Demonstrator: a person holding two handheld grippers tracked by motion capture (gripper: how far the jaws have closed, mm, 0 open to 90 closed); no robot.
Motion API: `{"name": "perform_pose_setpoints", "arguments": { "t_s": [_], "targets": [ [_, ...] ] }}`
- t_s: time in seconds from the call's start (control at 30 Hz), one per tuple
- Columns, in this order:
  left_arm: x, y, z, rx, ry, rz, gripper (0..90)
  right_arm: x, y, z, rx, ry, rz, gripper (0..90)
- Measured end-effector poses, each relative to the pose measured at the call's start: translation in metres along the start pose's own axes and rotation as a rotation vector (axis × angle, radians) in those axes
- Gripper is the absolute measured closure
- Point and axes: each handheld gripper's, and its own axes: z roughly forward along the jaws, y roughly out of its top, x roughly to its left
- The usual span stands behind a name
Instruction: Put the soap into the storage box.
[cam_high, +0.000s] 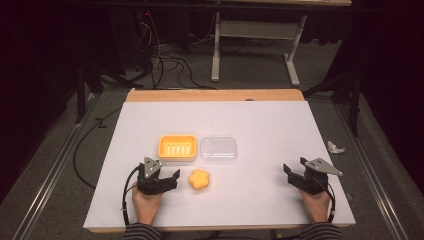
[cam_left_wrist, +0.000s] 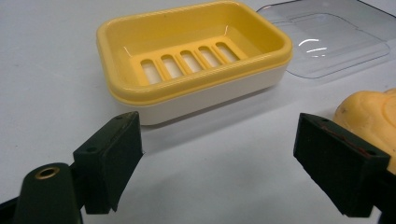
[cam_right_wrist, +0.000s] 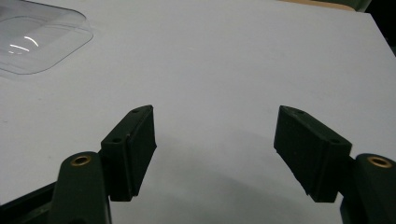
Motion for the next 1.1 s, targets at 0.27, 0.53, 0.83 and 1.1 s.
{"name": "perform_pose_setpoints", "arguments": {
  "t_s": [0.27,0.53,0.83,1.1],
  "targets": [
    [0.0001,0.0001,0.0003,0.001,-0.001,-0.002,16.2,-0.0001,0.0,0.0,0.0,-0.004,0.005,29.7],
    [0.0,0.0003,-0.0001,0.0,0.001,0.002,16.8,-0.0001,0.0,-0.0001,0.0,-0.004,0.005,29.6],
    [0.0006,0.0012,0.0002,0.006,-0.003,0.0,17.3,-0.0005,0.0002,0.0003,0.001,-0.002,0.002,29.5],
    [0.0012,0.0019,0.0003,0.014,-0.014,-0.004,17.6,-0.0005,0.0005,0.0007,0.007,-0.002,0.003,29.5]
  ]
}}
